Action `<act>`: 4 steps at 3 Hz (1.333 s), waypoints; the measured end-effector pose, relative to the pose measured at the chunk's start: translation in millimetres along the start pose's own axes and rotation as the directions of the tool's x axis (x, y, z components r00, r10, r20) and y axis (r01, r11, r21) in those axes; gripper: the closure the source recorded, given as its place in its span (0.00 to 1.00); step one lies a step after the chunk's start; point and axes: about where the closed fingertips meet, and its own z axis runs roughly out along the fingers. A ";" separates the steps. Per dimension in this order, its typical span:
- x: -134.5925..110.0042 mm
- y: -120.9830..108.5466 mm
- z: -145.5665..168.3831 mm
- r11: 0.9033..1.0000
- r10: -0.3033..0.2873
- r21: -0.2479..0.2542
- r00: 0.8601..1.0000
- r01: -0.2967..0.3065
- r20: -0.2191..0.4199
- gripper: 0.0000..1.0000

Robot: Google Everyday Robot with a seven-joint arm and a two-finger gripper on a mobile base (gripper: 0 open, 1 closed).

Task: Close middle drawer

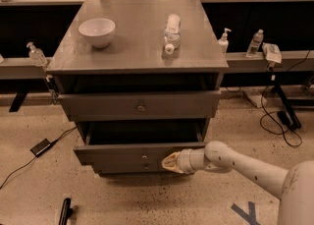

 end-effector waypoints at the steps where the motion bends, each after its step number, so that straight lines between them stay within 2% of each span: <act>1: 0.0 0.0 0.0 1.000 0.000 0.000 1.000 0.000 0.000 1.00; 2: -3.2 -21.5 12.8 0.998 -0.050 0.028 0.999 0.050 0.015 1.00; 3: -3.2 -21.2 12.7 0.998 -0.051 0.028 0.999 0.050 0.015 1.00; 4: -4.0 -40.0 18.9 0.996 -0.070 0.057 0.997 0.069 0.018 1.00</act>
Offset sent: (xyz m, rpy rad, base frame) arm 0.0543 0.0130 0.0001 0.0043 -0.1356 0.0283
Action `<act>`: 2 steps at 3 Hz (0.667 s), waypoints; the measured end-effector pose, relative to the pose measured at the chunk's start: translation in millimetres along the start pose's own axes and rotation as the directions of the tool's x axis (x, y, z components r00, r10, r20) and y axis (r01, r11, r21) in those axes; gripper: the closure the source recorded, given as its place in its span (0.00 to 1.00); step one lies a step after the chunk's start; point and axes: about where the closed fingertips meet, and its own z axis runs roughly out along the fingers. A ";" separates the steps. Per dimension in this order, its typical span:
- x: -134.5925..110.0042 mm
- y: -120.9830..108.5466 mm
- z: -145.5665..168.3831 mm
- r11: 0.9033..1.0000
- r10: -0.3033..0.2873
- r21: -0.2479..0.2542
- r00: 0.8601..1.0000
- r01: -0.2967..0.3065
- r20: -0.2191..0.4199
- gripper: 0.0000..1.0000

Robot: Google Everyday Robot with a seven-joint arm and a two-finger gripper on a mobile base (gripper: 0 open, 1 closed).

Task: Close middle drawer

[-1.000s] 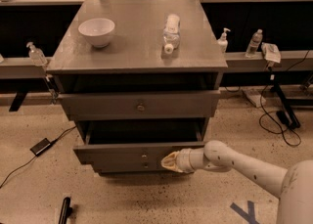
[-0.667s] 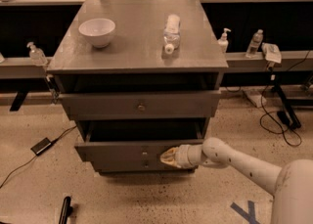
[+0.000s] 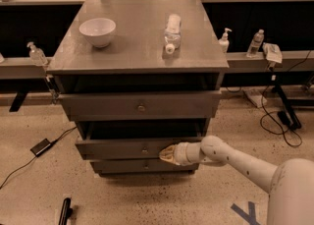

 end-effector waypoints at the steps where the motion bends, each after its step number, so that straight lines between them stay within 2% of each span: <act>1: 0.7 -8.7 2.8 1.000 -0.009 0.018 1.000 0.009 -0.001 1.00; 2: 4.9 -20.9 5.1 0.999 -0.018 0.043 1.000 0.019 -0.009 1.00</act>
Offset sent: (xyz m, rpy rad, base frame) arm 0.0499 -0.0139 -0.0006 -0.0270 -0.0875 -0.0612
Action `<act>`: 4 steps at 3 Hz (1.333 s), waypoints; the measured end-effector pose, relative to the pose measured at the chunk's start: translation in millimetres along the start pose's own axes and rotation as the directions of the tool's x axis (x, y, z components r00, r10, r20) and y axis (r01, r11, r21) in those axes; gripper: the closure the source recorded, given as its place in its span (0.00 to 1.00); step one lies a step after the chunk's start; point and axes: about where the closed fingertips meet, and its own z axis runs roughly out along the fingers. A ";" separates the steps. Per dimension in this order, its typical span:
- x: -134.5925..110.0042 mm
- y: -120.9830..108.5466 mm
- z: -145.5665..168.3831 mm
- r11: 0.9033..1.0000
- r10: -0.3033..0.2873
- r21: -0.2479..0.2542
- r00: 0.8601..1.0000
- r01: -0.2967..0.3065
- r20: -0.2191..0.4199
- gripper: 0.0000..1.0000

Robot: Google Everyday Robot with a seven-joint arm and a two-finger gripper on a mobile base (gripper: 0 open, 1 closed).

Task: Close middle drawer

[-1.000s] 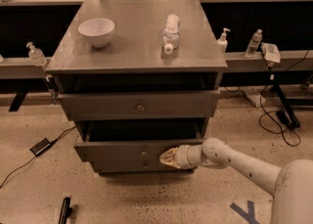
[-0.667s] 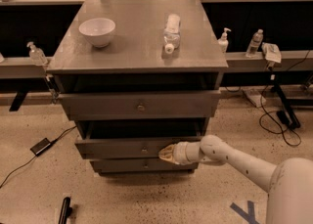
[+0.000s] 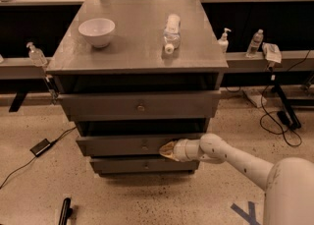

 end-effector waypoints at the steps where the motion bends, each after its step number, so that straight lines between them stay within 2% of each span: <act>1: 0.0 0.9 -0.3 1.000 0.000 0.000 1.000 0.000 0.000 1.00; 2: 5.8 -7.8 0.1 1.000 -0.001 0.028 1.000 0.001 -0.003 1.00; 3: 5.9 -8.0 0.1 1.000 -0.001 0.029 1.000 0.001 -0.003 1.00; 4: 13.2 -18.6 -1.1 0.998 0.000 0.060 1.000 0.000 -0.004 1.00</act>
Offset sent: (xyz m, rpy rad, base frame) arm 0.0414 -0.0265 -0.0041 0.0002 -0.0769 -0.0903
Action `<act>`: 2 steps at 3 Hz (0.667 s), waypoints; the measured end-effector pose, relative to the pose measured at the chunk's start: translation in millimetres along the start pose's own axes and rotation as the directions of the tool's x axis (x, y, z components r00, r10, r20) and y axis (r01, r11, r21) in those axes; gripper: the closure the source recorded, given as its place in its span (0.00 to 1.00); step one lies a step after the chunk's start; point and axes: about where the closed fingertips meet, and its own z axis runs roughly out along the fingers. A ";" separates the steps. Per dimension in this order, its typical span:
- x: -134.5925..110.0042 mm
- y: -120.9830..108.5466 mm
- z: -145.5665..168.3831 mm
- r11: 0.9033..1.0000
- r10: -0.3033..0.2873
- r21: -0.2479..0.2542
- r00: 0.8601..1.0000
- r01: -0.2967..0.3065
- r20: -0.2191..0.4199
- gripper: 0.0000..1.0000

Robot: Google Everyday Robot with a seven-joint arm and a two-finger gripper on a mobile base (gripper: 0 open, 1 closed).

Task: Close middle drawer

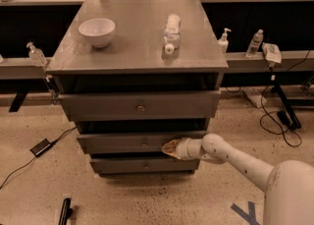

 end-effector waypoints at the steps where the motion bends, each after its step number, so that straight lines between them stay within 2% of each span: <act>1: 5.2 -7.4 -1.4 1.000 0.003 0.024 1.000 -0.004 0.004 1.00; 2: 11.1 -17.7 -1.8 0.999 0.007 0.050 1.000 -0.007 0.007 1.00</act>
Offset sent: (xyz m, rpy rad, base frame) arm 0.0513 -0.0379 0.0003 0.0325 -0.0787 -0.1050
